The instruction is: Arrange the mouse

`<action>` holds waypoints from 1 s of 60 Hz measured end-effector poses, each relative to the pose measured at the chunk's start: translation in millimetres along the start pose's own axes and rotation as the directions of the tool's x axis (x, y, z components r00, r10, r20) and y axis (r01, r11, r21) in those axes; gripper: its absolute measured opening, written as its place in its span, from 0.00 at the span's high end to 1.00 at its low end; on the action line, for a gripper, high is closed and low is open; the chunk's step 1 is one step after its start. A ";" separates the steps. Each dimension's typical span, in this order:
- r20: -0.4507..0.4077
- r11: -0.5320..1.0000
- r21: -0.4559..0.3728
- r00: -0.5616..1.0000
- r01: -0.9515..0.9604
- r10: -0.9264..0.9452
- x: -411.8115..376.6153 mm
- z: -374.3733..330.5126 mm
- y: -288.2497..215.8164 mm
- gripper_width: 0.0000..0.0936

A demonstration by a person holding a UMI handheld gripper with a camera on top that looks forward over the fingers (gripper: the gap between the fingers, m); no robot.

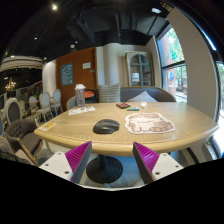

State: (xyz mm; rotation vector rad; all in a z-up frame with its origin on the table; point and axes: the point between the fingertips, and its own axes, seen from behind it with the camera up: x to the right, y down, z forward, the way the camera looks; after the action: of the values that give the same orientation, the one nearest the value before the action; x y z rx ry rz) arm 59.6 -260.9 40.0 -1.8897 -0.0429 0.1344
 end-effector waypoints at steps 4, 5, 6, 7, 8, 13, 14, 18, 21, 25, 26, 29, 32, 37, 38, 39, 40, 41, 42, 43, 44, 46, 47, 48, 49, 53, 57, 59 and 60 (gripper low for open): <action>0.021 1.000 0.002 1.000 -0.010 0.010 -7.2 5.3 -1.6 0.08; 0.028 1.000 0.003 1.000 -0.010 0.010 -9.5 7.4 -2.1 0.08; 0.037 1.000 0.005 0.999 -0.010 0.010 -8.1 7.9 1.2 0.08; 0.042 1.000 0.008 0.999 -0.010 0.010 -10.6 17.0 2.4 0.09; 0.046 1.000 0.007 0.999 -0.010 0.010 -12.3 20.0 2.4 0.08; 0.059 1.000 -0.003 0.998 -0.009 0.009 -21.2 35.4 -1.5 0.08; 0.062 1.000 -0.004 0.998 -0.009 0.009 -22.8 38.6 -2.5 0.08; 0.079 1.000 -0.012 0.997 -0.007 0.008 -30.8 53.4 -4.2 0.08; 0.095 1.000 -0.016 0.995 -0.004 0.006 -40.2 64.9 -6.7 0.08; 0.108 1.000 -0.024 0.994 0.000 0.003 -47.2 81.8 -8.1 0.08; 0.108 1.000 -0.029 0.994 0.000 0.003 -48.2 85.9 -8.4 0.09; 0.101 0.999 -0.045 0.995 0.001 0.004 -49.6 101.7 -5.9 0.08; 0.079 0.998 -0.069 0.997 -0.004 0.009 -46.4 115.3 -2.6 0.09; 0.054 0.994 -0.108 0.998 -0.029 0.035 -42.1 135.8 2.0 0.08; 0.053 0.993 -0.115 0.998 -0.036 0.043 -42.5 139.8 2.1 0.09; 0.054 0.992 -0.121 0.997 -0.043 0.050 -43.3 143.9 1.7 0.08; 0.056 0.991 -0.128 0.997 -0.048 0.056 -44.3 148.3 1.2 0.09; 0.056 0.989 -0.136 0.997 -0.053 0.061 -44.7 152.6 1.0 0.09; 0.050 0.987 -0.148 0.997 -0.058 0.066 -44.2 155.9 0.7 0.08; 0.042 0.986 -0.155 0.997 -0.058 0.066 -42.2 160.6 -0.5 0.08; 0.036 0.986 -0.160 0.997 -0.055 0.062 -41.1 165.3 -2.1 0.09; 0.028 0.983 -0.176 0.998 -0.044 0.049 -40.2 175.0 -4.3 0.09; 0.027 0.982 -0.187 0.999 -0.035 0.041 -40.1 180.3 -4.6 0.09; 0.026 0.979 -0.201 0.999 -0.028 0.034 -39.9 183.8 -4.6 0.09; 0.026 0.977 -0.212 0.999 -0.021 0.027 -40.7 189.2 -5.4 0.09; 0.031 0.969 -0.249 0.999 -0.006 0.014 -46.1 210.6 -10.1 0.09; 0.032 0.964 -0.266 0.999 -0.008 0.018 -54.2 228.0 -14.3 0.09; 0.025 0.963 -0.268 1.000 -0.011 0.018 -57.1 235.8 -16.2 0.11; 0.018 0.963 -0.269 1.000 -0.009 0.015 -58.0 238.9 -16.3 0.13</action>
State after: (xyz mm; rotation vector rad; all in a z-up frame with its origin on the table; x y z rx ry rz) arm -24.8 -35.9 -14.9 -2.1602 -0.0662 0.1625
